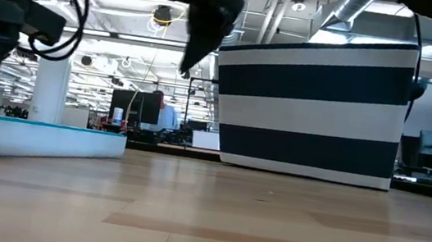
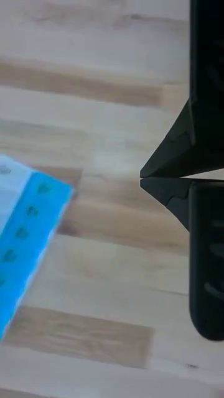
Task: Pick & place medical supplies in basket/bin
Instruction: Put the white pill organizer into the white bin
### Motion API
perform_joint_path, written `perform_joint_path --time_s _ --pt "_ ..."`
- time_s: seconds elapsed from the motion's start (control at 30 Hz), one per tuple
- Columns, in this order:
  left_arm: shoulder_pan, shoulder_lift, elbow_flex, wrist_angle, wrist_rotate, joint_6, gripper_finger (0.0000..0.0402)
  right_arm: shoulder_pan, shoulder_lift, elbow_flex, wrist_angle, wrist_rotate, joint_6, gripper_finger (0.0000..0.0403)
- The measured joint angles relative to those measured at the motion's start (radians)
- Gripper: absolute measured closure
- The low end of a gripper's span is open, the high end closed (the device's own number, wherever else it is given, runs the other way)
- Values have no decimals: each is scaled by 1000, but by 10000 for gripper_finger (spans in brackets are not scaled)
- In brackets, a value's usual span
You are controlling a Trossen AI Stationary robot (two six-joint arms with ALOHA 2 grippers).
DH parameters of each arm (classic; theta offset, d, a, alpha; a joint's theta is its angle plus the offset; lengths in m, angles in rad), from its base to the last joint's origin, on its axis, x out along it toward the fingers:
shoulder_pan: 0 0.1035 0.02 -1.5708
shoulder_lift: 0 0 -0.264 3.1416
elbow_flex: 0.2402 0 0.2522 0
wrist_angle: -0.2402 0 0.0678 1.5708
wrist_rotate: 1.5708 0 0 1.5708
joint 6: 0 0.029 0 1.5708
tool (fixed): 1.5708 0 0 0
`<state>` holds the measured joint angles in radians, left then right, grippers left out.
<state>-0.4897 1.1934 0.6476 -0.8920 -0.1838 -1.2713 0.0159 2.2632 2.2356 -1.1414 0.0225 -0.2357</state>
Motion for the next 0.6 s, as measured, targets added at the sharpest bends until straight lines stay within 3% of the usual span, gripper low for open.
perform_joint_path --time_s 0.33,0.47,0.6 --pt "-123 -3 0 -14 -158 -156 251 -129 -129 -13 -170 -42 -71 403" --pt "-163 -3 0 -16 -208 -216 251 -172 -213 -167 -21 -121 -76 403" --pt "-188 -3 0 -21 -256 -258 251 -152 -317 -395 168 -117 -79 403"
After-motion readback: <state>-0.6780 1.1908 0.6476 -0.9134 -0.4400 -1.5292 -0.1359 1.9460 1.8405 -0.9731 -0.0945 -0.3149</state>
